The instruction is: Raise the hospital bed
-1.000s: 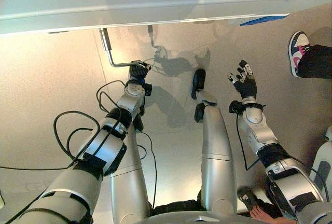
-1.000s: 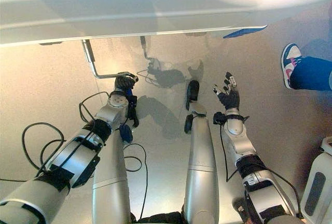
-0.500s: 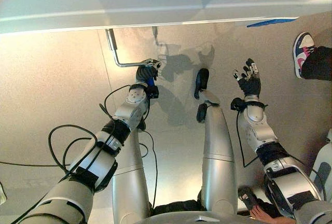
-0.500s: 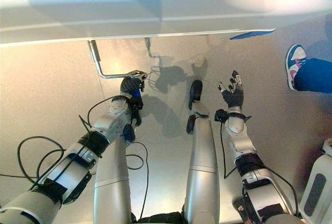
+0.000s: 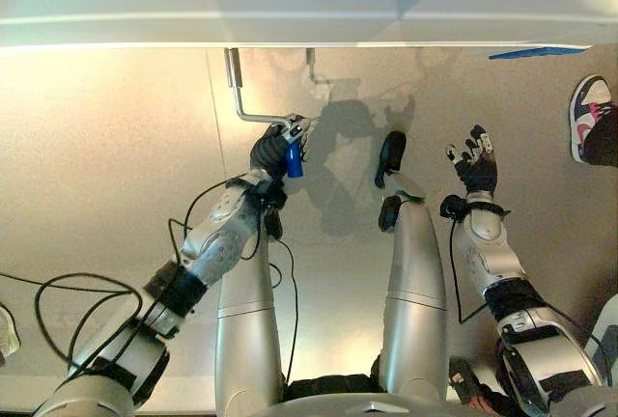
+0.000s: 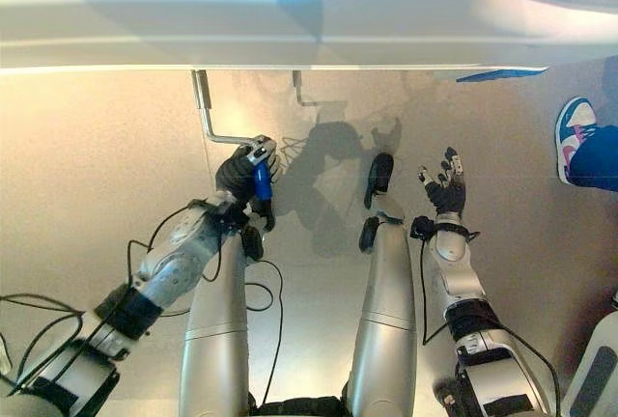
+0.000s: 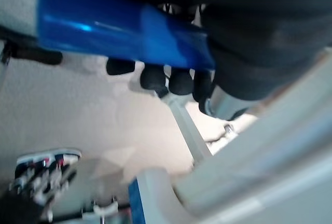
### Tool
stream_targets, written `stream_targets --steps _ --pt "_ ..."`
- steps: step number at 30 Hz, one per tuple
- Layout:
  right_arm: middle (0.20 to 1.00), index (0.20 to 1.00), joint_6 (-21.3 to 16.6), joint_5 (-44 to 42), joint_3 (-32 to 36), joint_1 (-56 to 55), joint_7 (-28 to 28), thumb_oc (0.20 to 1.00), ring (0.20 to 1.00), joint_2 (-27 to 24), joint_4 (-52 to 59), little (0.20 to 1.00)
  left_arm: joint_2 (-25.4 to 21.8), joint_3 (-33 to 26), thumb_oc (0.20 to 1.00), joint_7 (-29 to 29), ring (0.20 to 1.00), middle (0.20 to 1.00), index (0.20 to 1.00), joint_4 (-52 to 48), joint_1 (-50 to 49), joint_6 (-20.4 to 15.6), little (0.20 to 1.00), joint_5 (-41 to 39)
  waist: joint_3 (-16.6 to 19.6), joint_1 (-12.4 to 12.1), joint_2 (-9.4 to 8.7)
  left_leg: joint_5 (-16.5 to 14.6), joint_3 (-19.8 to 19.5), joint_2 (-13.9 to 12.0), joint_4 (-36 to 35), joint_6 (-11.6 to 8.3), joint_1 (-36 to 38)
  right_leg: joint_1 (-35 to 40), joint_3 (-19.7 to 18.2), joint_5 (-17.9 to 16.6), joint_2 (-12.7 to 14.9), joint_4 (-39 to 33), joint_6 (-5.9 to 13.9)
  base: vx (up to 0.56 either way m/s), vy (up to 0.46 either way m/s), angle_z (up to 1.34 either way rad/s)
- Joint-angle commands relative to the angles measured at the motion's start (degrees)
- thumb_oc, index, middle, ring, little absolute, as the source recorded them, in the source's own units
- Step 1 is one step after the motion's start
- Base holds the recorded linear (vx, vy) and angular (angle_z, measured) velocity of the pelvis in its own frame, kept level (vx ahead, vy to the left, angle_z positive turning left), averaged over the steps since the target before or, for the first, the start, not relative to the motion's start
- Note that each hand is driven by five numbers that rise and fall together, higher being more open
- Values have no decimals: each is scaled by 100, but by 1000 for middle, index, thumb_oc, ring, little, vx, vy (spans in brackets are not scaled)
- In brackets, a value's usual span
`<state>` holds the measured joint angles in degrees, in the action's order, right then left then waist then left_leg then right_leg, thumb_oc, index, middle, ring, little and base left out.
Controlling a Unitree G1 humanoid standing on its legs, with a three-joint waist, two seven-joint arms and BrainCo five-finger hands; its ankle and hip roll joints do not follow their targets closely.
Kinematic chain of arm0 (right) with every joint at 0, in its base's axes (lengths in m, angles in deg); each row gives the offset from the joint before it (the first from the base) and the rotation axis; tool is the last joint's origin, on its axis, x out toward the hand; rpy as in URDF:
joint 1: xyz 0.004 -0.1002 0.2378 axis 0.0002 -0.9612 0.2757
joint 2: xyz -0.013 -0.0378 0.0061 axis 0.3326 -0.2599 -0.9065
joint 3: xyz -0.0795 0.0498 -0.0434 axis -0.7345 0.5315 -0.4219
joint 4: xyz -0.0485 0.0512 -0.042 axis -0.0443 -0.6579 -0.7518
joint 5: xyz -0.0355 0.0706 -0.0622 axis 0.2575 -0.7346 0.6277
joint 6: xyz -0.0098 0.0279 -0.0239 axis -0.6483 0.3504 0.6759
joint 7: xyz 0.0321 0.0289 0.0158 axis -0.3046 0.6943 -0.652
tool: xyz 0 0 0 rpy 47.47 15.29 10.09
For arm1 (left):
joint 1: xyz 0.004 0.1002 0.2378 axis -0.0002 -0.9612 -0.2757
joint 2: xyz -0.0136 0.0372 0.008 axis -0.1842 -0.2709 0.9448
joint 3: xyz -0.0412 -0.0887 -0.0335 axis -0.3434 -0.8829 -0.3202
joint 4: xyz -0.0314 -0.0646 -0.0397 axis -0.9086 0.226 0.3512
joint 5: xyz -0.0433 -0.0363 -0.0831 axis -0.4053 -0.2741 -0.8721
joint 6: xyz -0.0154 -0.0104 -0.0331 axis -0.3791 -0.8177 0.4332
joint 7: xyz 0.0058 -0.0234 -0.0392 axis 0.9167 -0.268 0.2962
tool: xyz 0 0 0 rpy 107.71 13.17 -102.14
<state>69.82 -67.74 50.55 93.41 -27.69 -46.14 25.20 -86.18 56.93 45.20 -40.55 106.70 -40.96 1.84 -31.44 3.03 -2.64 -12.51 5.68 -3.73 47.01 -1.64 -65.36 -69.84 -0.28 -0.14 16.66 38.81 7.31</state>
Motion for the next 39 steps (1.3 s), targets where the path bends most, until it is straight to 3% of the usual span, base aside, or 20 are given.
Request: stream_targets --steps 1,9,13,15,19,22,27,29,34,35,39 --pt "1000 1000 -175 178 223 -500 -111 1000 1000 -465 297 1000 307 -260 200 637 200 200 200 -1598 -205 -435 200 -264 164 49 587 696 -533 -26 -798 -107 321 278 197 188 -29 413 51 0 28 4" --pt "1000 1000 -221 149 290 -610 -232 1000 1000 -522 233 1000 111 -890 200 767 200 200 200 -1954 -772 -677 200 -378 164 -38 654 724 -537 -4 -899 -107 483 465 216 168 47 304 66 -1 9 0" --pt "1000 1000 -225 138 412 -712 -347 1000 1000 -622 264 1000 -83 -1823 200 765 200 200 200 -1861 -1351 -961 200 -398 164 -129 704 704 -539 18 -893 -90 546 547 188 173 63 284 63 -2 41 1" --pt "1000 1000 -229 115 422 -742 -368 1000 1000 -619 272 1000 -63 -2011 200 746 200 200 200 -1853 -1485 -1007 200 -399 164 -133 713 701 -541 17 -883 -93 547 549 193 173 72 289 65 3 21 0" --pt "1000 1000 -230 66 474 -804 -415 1000 1000 -641 241 1000 -61 -2473 200 576 200 200 200 -1772 -1720 -1237 200 -253 164 -177 747 700 -536 23 -876 -107 546 569 197 174 89 285 58 4 15 1" --pt "1000 1000 -233 75 546 -879 -413 1000 1000 -702 222 1000 -28 -3155 200 -10 200 200 200 -1354 -1896 -1595 200 369 164 -231 787 680 -533 25 -812 -114 547 598 174 169 87 291 49 11 48 1" --pt "1000 1000 -252 56 621 -883 -391 1000 1000 -805 192 1000 -289 -3535 200 -638 200 200 200 -803 -1988 -1591 200 1286 164 -240 810 664 -515 20 -810 -107 567 621 139 151 91 248 56 4 19 0" --pt "1000 1000 -276 41 627 -855 -378 1000 1000 -834 180 1000 -229 -3565 200 -691 200 200 200 -512 -1909 -1587 200 1215 164 -231 796 657 -489 16 -823 -100 588 633 132 144 95 230 59 1 18 -2" --pt "1000 1000 -275 29 594 -743 -304 1000 1000 -973 256 1000 -376 -3576 200 -1143 200 200 200 665 -1574 -1411 200 1636 164 -155 782 635 -437 -13 -814 -86 576 602 78 140 80 207 57 11 49 -3" --pt "1000 1000 -265 34 577 -666 -269 1000 1000 -1033 234 1000 -545 -3522 200 -1300 200 200 200 1136 -1376 -1269 200 2036 164 -109 773 634 -406 -27 -803 -85 552 570 52 139 59 203 56 14 42 -2" --pt "1000 1000 -257 10 539 -565 -234 1000 1000 -1060 155 1000 -686 -3371 200 -1392 200 200 200 1545 -1047 -1144 200 2384 164 -76 753 633 -386 -41 -789 -84 527 529 32 142 45 222 58 2 8 -1"
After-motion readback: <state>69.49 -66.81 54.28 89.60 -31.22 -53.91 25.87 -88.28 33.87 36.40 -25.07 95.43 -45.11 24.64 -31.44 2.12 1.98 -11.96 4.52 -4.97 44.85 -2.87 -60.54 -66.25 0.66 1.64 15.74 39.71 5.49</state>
